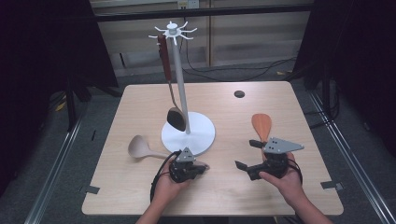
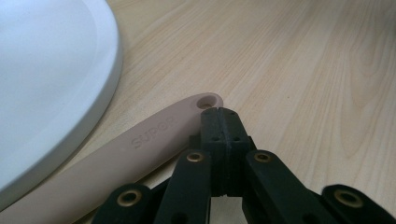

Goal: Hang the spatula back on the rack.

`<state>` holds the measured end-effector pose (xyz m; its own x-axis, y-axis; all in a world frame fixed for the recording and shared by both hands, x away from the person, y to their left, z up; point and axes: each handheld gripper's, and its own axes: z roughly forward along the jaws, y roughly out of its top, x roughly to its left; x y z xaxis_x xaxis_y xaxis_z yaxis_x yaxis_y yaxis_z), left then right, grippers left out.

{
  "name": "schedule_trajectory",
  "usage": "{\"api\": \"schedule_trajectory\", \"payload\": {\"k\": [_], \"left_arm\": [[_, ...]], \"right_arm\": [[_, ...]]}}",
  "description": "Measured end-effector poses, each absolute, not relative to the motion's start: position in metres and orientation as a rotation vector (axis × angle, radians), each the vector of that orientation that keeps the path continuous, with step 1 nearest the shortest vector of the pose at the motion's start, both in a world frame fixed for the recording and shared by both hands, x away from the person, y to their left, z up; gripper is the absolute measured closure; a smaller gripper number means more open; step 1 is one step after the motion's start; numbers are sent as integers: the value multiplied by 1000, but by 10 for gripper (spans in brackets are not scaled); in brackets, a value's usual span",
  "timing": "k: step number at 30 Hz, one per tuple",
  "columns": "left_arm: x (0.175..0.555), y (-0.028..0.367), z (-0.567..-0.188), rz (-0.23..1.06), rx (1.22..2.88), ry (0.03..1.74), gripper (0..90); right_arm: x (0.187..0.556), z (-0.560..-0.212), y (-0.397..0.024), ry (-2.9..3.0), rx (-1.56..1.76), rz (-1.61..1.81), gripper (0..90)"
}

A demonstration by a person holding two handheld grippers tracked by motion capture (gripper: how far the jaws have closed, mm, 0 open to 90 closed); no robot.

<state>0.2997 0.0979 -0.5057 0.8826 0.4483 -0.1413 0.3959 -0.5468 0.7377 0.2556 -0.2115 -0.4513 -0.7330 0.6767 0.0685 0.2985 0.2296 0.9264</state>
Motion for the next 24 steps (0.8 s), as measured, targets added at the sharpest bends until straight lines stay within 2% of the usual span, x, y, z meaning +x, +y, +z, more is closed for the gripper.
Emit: {"api": "schedule_trajectory", "payload": {"k": [8,16,24], "left_arm": [[298,104,-504,60,2200,628,858],[301,127,-489,108,2178,659,824],[308,152,-480,166,2192,699,733]], "right_arm": [[258,-451,-209,2166,894,1510,57],[267,-453,-203,2183,884,1536,57],[268,-455,-200,2202,873,1537,57]]}}
